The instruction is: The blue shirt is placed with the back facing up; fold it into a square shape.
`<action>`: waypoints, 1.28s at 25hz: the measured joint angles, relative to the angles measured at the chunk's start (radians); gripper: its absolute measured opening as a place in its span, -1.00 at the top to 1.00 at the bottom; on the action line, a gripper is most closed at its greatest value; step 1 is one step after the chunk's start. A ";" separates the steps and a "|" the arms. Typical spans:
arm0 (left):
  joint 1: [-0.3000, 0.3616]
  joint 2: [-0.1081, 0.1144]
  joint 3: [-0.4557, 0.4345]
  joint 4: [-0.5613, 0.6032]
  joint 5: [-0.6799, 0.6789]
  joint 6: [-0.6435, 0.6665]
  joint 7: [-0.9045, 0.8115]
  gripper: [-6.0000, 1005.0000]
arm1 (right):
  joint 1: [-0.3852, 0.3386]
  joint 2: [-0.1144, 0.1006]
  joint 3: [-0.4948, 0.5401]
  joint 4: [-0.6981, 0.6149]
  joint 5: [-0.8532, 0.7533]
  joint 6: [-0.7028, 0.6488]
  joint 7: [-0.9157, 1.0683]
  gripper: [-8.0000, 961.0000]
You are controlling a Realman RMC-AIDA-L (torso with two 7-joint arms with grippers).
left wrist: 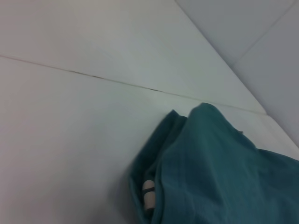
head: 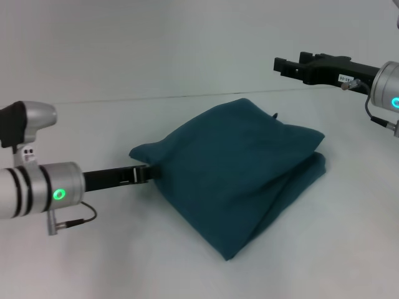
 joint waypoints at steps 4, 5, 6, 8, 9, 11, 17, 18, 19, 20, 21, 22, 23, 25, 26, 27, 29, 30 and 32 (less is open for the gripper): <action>0.031 0.017 -0.041 0.051 0.053 0.070 -0.004 0.95 | 0.000 0.001 0.000 0.025 0.034 0.001 -0.014 -0.59; 0.034 0.021 -0.062 0.061 0.075 0.088 -0.003 0.95 | 0.000 0.001 0.000 0.025 0.034 0.001 -0.014 -0.59; 0.036 0.024 -0.081 0.068 0.094 0.101 -0.002 0.95 | 0.000 0.001 0.000 0.031 0.041 0.001 -0.017 -0.59; 0.036 0.030 -0.123 0.077 0.139 0.114 -0.001 0.95 | 0.000 0.001 0.000 0.033 0.043 0.001 -0.017 -0.59; 0.036 0.033 -0.136 0.080 0.154 0.114 0.000 0.95 | 0.000 0.001 0.000 0.036 0.046 0.001 -0.018 -0.59; 0.034 0.039 -0.174 0.086 0.189 0.107 0.000 0.95 | 0.000 0.001 0.000 0.043 0.054 0.001 -0.022 -0.59; 0.021 0.054 -0.241 0.093 0.228 0.037 0.009 0.95 | 0.002 0.002 0.000 0.062 0.072 0.002 -0.033 -0.59; 0.012 0.054 -0.245 0.092 0.229 0.002 0.016 0.95 | 0.003 0.002 0.000 0.068 0.074 0.003 -0.037 -0.59; 0.012 0.054 -0.245 0.092 0.229 0.002 0.016 0.95 | 0.004 0.002 0.000 0.074 0.077 0.005 -0.043 -0.59; 0.008 0.053 -0.243 0.089 0.229 -0.015 0.022 0.95 | 0.005 0.002 0.000 0.079 0.081 0.005 -0.048 -0.59; -0.001 0.049 -0.241 0.083 0.227 -0.036 0.032 0.95 | 0.006 0.002 0.000 0.083 0.084 0.007 -0.054 -0.59; -0.010 0.045 -0.238 0.077 0.226 -0.051 0.041 0.94 | 0.007 0.002 0.000 0.088 0.087 0.007 -0.060 -0.59; -0.018 0.040 -0.238 0.071 0.226 -0.065 0.051 0.94 | 0.008 0.002 0.000 0.092 0.089 0.008 -0.065 -0.59; -0.044 0.020 -0.237 0.056 0.226 -0.108 0.081 0.93 | 0.010 0.002 0.000 0.100 0.092 0.008 -0.075 -0.59; -0.049 0.014 -0.237 0.054 0.226 -0.118 0.088 0.93 | 0.010 0.002 0.000 0.101 0.092 0.009 -0.078 -0.59; -0.058 0.001 -0.236 0.051 0.227 -0.137 0.104 0.93 | 0.011 0.002 0.000 0.103 0.092 0.009 -0.079 -0.59; -0.071 -0.017 -0.236 0.050 0.228 -0.160 0.127 0.92 | 0.013 0.002 0.000 0.105 0.092 0.009 -0.081 -0.59; -0.079 -0.025 -0.236 0.050 0.228 -0.169 0.136 0.92 | 0.013 0.002 0.000 0.106 0.092 0.010 -0.081 -0.59; -0.086 -0.034 -0.235 0.051 0.228 -0.183 0.145 0.91 | 0.013 0.002 -0.001 0.106 0.092 0.010 -0.082 -0.60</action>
